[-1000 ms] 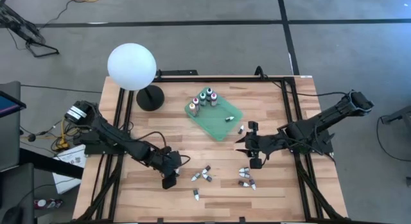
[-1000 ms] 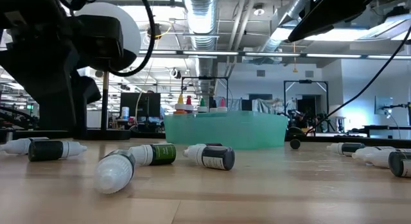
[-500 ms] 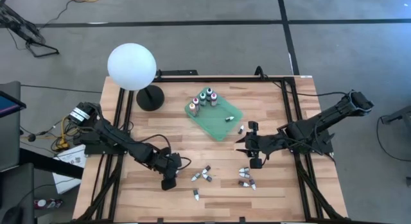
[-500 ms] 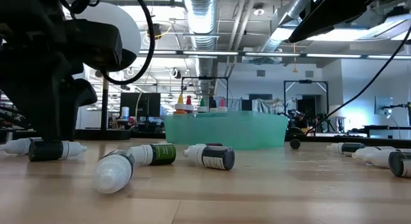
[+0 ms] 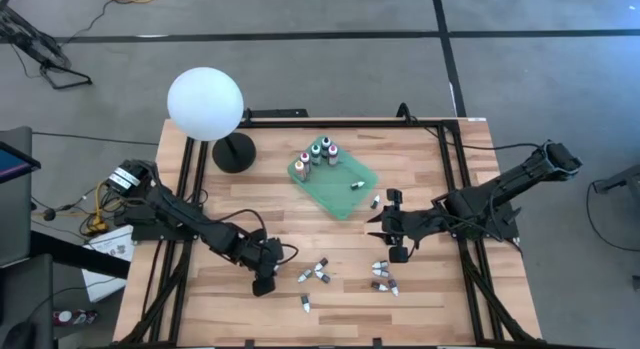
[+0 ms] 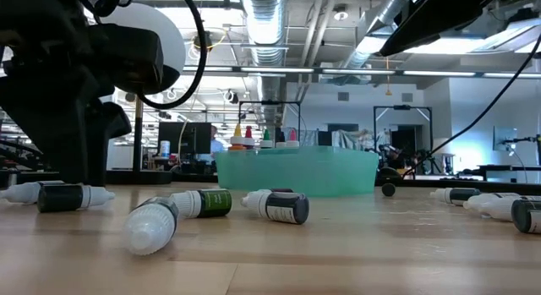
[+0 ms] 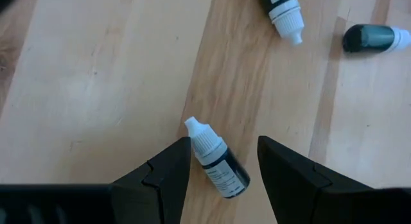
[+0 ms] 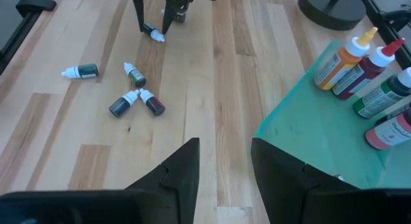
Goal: Pick & Place food coloring
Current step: Put the small black food coloring bottle into the green bin
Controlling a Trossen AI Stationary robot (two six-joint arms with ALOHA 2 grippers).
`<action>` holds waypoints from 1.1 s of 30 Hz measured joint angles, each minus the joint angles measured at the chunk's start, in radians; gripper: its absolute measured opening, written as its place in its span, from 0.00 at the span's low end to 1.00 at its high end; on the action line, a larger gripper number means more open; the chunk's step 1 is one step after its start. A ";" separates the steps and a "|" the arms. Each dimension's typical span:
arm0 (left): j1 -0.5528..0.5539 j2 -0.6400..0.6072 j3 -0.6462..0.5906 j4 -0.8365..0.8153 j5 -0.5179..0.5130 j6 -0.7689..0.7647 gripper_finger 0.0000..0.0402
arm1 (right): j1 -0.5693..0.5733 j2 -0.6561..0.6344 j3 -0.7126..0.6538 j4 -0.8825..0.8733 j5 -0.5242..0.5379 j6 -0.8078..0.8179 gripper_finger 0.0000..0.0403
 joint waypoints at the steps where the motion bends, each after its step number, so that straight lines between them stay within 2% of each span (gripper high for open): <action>1: 0.000 0.005 0.000 0.002 0.000 0.006 0.43 | 0.000 0.000 0.000 0.000 0.000 0.000 0.33; 12: -0.013 0.073 0.003 0.000 0.006 0.024 0.43 | 0.000 0.000 0.000 0.000 -0.002 0.002 0.33; 23: -0.015 0.076 0.004 -0.058 -0.012 0.134 0.43 | 0.000 0.000 0.000 0.000 -0.002 0.002 0.33; 33: -0.014 0.078 -0.001 0.017 -0.024 0.144 0.43 | 0.000 0.000 0.000 0.000 -0.002 0.007 0.33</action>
